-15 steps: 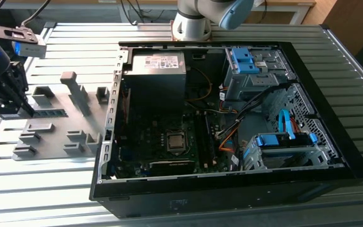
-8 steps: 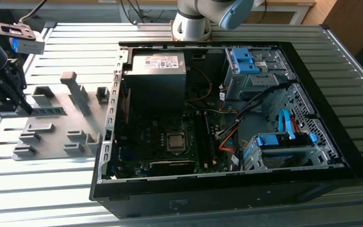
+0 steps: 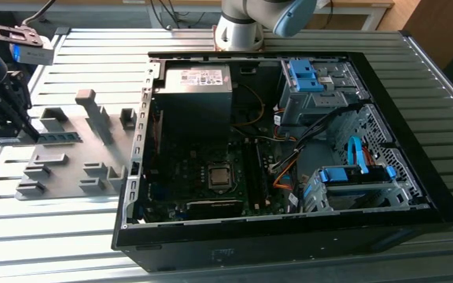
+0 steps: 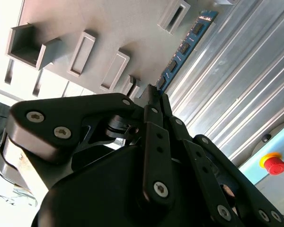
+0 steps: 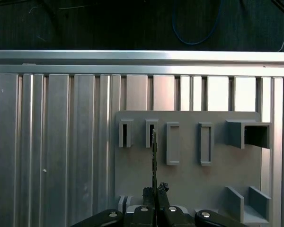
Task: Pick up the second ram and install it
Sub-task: 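Pick up the second ram and move it above second insertion slot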
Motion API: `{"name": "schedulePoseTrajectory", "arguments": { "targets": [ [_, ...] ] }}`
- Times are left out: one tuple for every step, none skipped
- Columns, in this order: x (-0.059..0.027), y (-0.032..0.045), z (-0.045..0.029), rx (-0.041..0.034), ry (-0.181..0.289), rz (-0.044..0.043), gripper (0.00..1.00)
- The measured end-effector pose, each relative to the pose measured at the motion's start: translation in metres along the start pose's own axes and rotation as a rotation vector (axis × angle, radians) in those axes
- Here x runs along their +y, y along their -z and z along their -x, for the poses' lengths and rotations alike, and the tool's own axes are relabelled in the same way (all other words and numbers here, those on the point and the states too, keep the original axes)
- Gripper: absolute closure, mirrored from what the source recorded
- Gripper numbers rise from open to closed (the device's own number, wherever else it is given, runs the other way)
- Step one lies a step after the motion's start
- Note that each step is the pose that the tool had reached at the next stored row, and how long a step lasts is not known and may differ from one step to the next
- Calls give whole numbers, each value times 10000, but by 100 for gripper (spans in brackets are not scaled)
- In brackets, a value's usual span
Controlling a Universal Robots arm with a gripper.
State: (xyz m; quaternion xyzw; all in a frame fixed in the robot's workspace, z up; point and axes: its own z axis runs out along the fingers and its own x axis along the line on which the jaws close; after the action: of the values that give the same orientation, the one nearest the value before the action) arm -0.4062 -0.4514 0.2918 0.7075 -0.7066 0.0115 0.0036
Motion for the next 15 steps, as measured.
{"name": "schedulePoseTrajectory", "arguments": {
  "targets": [
    [0,7,0,0,0,1,86],
    [0,15,0,1,1,1,86],
    [0,21,-1,0,0,1,86],
    [0,29,-1,0,0,0,86],
    [0,36,-1,0,0,0,86],
    [0,43,-1,0,0,0,86],
    [-1,50,-1,0,0,0,86],
    [-1,59,-1,0,0,1,86],
    [-1,67,-1,0,0,1,86],
    [-1,74,-2,1,1,1,86],
    [-1,81,-2,0,0,1,86],
    [-1,88,-2,0,0,0,86],
    [-1,95,-2,1,0,1,86],
    [-1,103,-2,1,0,1,86],
    [-1,112,-2,0,0,0,86]
  ]
}}
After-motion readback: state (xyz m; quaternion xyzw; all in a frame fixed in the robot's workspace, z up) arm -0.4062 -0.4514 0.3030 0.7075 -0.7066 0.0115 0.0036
